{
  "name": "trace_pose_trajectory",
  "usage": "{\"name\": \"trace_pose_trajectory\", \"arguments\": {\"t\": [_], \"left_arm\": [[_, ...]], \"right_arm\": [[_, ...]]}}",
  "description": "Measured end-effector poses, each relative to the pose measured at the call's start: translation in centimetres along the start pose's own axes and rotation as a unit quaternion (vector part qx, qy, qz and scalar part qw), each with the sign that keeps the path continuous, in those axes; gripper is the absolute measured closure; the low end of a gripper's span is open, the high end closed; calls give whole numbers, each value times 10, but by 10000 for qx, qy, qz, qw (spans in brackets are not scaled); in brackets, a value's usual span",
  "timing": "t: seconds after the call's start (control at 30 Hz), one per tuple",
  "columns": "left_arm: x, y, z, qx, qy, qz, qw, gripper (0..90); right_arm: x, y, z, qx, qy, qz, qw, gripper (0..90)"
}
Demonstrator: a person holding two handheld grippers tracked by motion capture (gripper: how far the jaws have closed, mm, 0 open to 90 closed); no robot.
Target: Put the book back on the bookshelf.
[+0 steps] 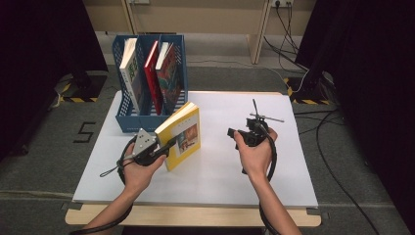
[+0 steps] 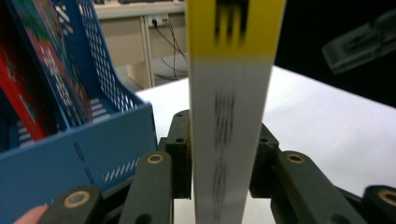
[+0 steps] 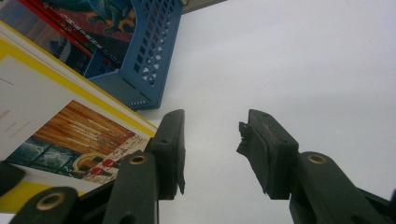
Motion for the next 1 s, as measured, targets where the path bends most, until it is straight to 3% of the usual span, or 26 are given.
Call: {"name": "trace_pose_trajectory", "arguments": {"t": [0.77, 1.0], "left_arm": [[9, -5, 7, -145, -65, -173, 9997, 698], [9, -6, 3, -156, 97, -208, 9996, 748]], "right_arm": [[4, 6, -6, 1, 44, 80, 10000, 574], [6, 10, -11, 24, 55, 114, 9999, 573]]}}
Point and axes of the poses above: each handheld gripper's, and its own axes: x roughly forward along the jaws, y roughly out of its underside, z roughly to its left, the point moved 8 cm from there along x, roughly forward along the jaws, and after that the axes turned 9 degrees about -z, right-handed, at the moved point
